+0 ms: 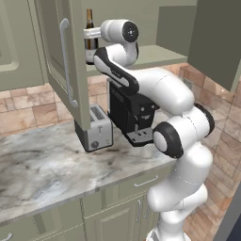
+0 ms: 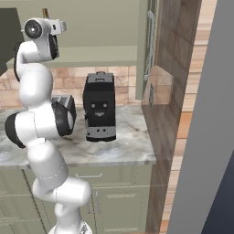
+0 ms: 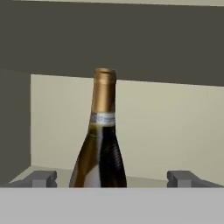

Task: Open the cabinet directly in front. Then move the wine and the mug to the dining counter with the candle on it.

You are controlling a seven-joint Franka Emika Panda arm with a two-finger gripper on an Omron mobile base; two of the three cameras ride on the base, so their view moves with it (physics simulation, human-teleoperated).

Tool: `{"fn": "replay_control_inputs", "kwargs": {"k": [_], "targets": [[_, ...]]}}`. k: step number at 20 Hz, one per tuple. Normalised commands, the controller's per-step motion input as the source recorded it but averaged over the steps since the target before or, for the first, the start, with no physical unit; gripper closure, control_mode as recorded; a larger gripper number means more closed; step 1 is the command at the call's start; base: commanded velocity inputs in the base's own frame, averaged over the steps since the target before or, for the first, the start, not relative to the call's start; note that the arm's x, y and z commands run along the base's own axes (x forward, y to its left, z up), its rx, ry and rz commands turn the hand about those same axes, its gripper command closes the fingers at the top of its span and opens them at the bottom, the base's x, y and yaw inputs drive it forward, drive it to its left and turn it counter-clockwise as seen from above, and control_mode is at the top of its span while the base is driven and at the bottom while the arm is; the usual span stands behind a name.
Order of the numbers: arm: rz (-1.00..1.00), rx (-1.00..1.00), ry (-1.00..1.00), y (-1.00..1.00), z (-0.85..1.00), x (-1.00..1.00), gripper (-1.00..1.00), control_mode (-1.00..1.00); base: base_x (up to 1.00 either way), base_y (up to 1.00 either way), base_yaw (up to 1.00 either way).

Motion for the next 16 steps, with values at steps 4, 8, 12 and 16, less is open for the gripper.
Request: {"fn": "replay_control_inputs", "kwargs": {"k": [4, 8, 12, 16], "targets": [[0.00, 0.00, 0.00, 0.04, 0.00, 0.12, -1.00, -1.00, 0.00, 0.00, 0.00], [0.00, 0.00, 0.00, 0.04, 0.00, 0.14, -1.00, -1.00, 0.00, 0.00, 0.00], [0.00, 0.00, 0.00, 0.04, 0.00, 0.14, -1.00, -1.00, 0.00, 0.00, 0.00], [0.00, 0.00, 0.00, 0.05, 0.00, 0.13, -1.00, -1.00, 0.00, 0.00, 0.00]]}}
